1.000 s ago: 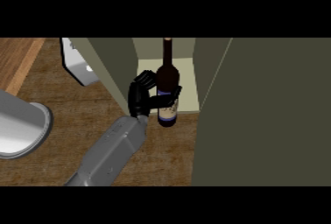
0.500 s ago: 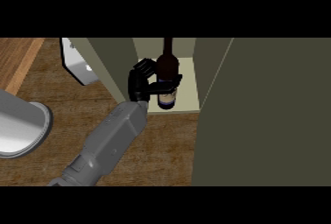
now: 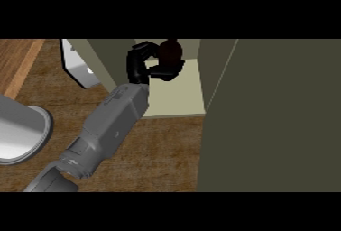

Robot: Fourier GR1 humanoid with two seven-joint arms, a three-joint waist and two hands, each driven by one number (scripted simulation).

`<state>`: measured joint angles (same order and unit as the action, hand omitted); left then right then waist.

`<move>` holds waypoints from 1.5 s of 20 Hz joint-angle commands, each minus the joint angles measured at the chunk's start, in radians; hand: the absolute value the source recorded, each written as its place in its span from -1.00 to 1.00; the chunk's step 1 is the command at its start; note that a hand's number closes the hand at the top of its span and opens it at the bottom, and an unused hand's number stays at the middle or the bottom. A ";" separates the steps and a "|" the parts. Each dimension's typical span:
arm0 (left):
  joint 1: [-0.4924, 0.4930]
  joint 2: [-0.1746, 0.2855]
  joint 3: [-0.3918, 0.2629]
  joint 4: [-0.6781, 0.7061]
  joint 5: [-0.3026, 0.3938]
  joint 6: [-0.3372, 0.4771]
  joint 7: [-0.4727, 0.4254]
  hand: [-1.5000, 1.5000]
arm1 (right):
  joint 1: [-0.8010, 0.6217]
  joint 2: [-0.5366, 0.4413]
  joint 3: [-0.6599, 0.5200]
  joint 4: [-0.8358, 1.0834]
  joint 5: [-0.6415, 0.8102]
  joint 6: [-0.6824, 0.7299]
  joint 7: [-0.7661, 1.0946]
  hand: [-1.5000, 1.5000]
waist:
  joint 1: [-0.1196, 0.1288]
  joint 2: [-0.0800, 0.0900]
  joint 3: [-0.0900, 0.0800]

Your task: Pick up the wine, place it into the cabinet and close the cabinet

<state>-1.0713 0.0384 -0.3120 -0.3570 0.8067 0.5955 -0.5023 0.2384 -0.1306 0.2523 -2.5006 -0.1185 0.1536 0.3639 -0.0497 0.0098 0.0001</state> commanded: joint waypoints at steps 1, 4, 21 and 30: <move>-0.079 0.031 0.002 0.110 -0.042 0.070 0.007 -1.00 | 0.014 0.009 0.007 -0.123 -0.093 -0.009 0.053 -1.00 | -0.012 0.006 0.000; -0.069 0.052 -0.036 0.161 -0.088 0.077 0.033 -1.00 | 0.045 0.006 0.035 -0.110 -0.061 0.013 0.018 -1.00 | -0.002 0.001 0.000; -0.056 0.035 0.011 0.254 -0.120 0.082 -0.049 -1.00 | 0.070 0.001 0.016 -0.144 -0.097 0.045 0.028 -1.00 | -0.019 0.009 -0.001; -0.062 0.046 0.013 0.196 -0.158 -0.059 -0.099 -1.00 | 0.099 0.023 0.050 -0.131 -0.067 0.029 0.022 -1.00 | 0.012 -0.003 0.000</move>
<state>-1.1516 0.0318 -0.3091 -0.1518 0.6589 0.5832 -0.5791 0.2746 -0.1008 0.2986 -2.4991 -0.1164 0.1843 0.3428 -0.0569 0.0103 0.0015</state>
